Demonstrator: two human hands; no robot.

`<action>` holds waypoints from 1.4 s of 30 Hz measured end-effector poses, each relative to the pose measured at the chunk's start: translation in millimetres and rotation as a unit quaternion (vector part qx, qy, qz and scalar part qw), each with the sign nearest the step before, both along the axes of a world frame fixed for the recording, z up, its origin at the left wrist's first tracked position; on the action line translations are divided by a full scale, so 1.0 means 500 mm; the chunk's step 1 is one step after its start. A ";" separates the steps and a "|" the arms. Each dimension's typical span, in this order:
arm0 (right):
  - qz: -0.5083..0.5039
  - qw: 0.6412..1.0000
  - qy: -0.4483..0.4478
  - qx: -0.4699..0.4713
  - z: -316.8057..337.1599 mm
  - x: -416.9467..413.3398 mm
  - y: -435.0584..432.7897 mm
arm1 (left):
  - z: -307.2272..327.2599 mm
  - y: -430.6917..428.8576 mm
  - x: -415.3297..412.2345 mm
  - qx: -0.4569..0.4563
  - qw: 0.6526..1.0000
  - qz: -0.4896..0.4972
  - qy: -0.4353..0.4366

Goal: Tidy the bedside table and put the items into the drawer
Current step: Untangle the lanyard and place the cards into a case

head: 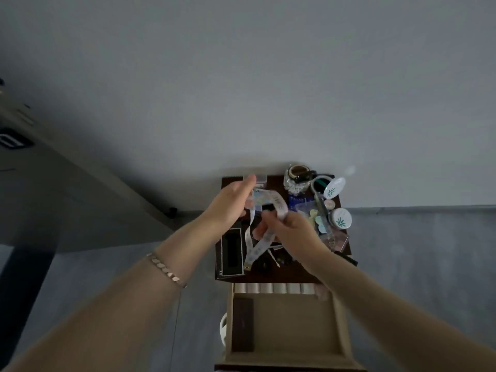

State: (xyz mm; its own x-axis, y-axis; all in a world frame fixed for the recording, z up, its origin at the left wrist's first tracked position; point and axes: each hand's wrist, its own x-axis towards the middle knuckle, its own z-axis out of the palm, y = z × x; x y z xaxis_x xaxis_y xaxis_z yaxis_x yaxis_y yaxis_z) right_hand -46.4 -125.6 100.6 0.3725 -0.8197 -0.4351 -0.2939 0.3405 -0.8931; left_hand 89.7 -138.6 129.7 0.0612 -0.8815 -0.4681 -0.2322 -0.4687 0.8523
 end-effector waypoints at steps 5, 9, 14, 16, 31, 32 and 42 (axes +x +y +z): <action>-0.193 0.929 -0.251 0.193 0.146 -0.004 -0.047 | 0.018 0.060 -0.015 -0.043 0.997 -0.019 0.059; -0.234 0.879 -0.342 0.235 0.223 -0.016 -0.063 | -0.004 0.112 -0.030 -0.004 0.984 -0.179 -0.010; -0.344 0.846 -0.378 0.152 0.286 -0.088 -0.122 | -0.007 0.131 -0.046 -0.001 0.985 -0.163 -0.057; -0.388 0.849 -0.336 0.128 0.282 -0.127 -0.141 | 0.003 0.129 -0.044 0.009 0.991 -0.130 -0.025; 0.126 0.984 -0.067 -0.107 0.157 -0.107 0.020 | 0.166 0.098 -0.087 -0.165 0.976 -0.140 0.016; 0.116 0.984 -0.106 -0.086 0.161 -0.098 0.031 | 0.173 0.103 -0.087 -0.171 0.975 -0.142 0.021; 0.074 0.975 -0.179 -0.109 0.150 -0.062 0.061 | 0.209 0.126 -0.053 -0.258 0.951 -0.055 -0.160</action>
State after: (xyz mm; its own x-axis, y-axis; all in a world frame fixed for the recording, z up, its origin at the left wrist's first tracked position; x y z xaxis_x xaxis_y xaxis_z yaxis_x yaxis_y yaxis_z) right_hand -77.5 -95.3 175.5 0.5901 -0.8037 -0.0765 0.0177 0.1077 -0.9940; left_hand 63.4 -75.4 234.4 0.0222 -0.9981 0.0568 -0.5420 0.0357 0.8396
